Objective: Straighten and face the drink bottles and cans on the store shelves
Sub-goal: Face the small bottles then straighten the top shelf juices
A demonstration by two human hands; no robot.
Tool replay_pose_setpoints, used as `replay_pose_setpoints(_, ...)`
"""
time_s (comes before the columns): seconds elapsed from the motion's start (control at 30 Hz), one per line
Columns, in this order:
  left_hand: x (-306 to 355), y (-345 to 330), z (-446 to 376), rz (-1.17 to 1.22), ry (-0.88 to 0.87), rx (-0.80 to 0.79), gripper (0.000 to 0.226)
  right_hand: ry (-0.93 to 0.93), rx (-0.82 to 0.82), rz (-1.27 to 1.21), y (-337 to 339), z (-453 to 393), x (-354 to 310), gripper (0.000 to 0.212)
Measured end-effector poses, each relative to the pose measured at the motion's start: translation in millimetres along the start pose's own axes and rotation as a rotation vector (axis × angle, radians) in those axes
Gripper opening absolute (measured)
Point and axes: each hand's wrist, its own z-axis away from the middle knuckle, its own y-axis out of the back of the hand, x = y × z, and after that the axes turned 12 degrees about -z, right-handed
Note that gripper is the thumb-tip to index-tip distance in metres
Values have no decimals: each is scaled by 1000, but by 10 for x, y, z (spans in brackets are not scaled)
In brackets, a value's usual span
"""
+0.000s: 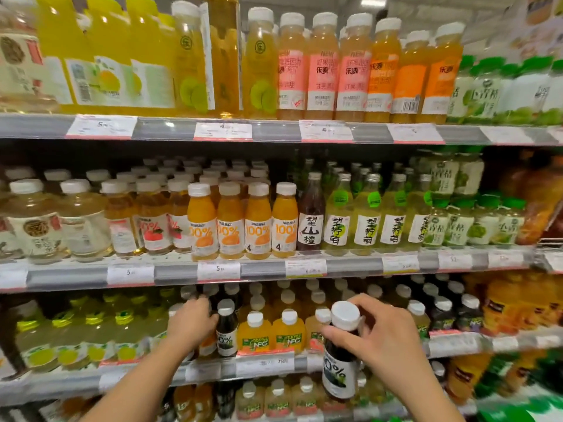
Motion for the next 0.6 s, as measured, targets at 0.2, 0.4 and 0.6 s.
replay_pose_setpoints(0.2,-100,-289,29,7,-24,86,38,-5,-42,97,-390,-122,-89,57)
replay_pose_setpoints(0.4,-318,-414,252,173,-67,195,34,74,-207,131,-1066,-273,-229,44)
replay_pose_setpoints(0.6,-751,-230,702,570,-1,416,34,102,-285,94,-1786,-375,-222,37)
